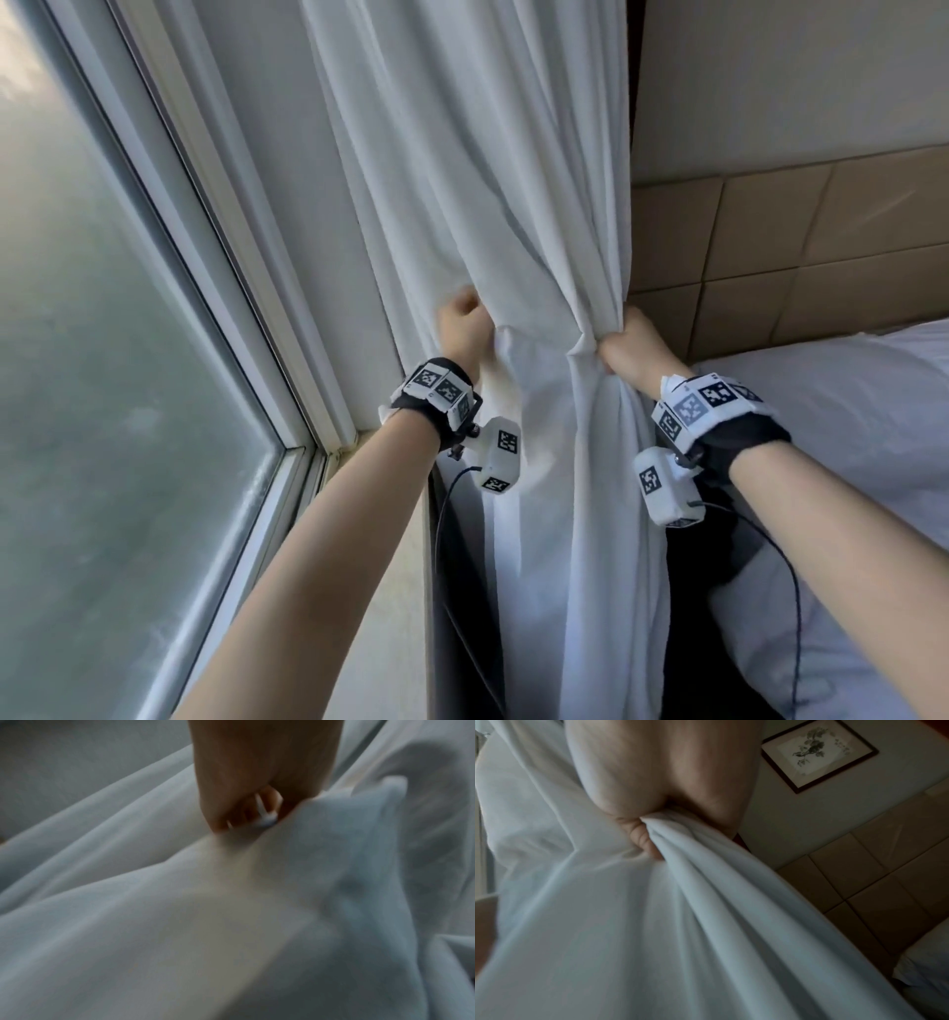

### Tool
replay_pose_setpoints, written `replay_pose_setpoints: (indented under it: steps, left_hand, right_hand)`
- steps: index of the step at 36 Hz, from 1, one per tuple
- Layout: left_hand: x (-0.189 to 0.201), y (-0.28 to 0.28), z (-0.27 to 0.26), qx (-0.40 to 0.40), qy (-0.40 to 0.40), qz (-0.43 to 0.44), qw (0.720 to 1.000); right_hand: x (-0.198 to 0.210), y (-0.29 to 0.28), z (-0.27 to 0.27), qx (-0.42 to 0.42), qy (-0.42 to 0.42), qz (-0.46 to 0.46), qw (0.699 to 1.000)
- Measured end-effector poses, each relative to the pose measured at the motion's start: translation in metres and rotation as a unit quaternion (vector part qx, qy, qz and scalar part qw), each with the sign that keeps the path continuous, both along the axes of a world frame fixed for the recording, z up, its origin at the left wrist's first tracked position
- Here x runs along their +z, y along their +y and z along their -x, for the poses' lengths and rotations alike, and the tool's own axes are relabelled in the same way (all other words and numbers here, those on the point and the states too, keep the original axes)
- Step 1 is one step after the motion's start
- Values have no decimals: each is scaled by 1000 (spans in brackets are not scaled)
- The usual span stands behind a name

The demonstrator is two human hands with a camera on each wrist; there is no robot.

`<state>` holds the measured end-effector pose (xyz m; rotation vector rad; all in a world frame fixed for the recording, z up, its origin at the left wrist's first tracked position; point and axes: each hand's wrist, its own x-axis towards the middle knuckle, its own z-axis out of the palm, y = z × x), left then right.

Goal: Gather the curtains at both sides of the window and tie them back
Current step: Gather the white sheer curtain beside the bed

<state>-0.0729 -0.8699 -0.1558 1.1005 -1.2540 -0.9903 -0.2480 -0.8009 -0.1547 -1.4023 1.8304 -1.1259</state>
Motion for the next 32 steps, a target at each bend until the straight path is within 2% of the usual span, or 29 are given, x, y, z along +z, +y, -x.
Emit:
replay_pose_setpoints:
  steps: [5,9,14,18,23,27,32]
  left_hand:
    - [-19,-9,-37,171,-49,46,983]
    - [-26,3,-50,223,-74,99,967]
    - [-38,37,-50,192,-107,197,955]
    - [-33,59,-40,136,-170,264,940]
    - [-16,86,-9,23,-224,385,895]
    - [-2,86,23,-37,-232,327,916]
    - [-2,76,45,-110,-260,149,948]
  right_hand:
    - [5,7,2,-19,84,7,996]
    - [7,6,0,-32,127,25,991]
    - [6,6,-9,-52,151,37,986]
    - [1,7,-20,-68,182,56,979]
    - [-2,5,-31,-60,196,59,977]
    - [-3,6,-30,-35,185,50,981]
    - [1,15,-19,2,151,28,988]
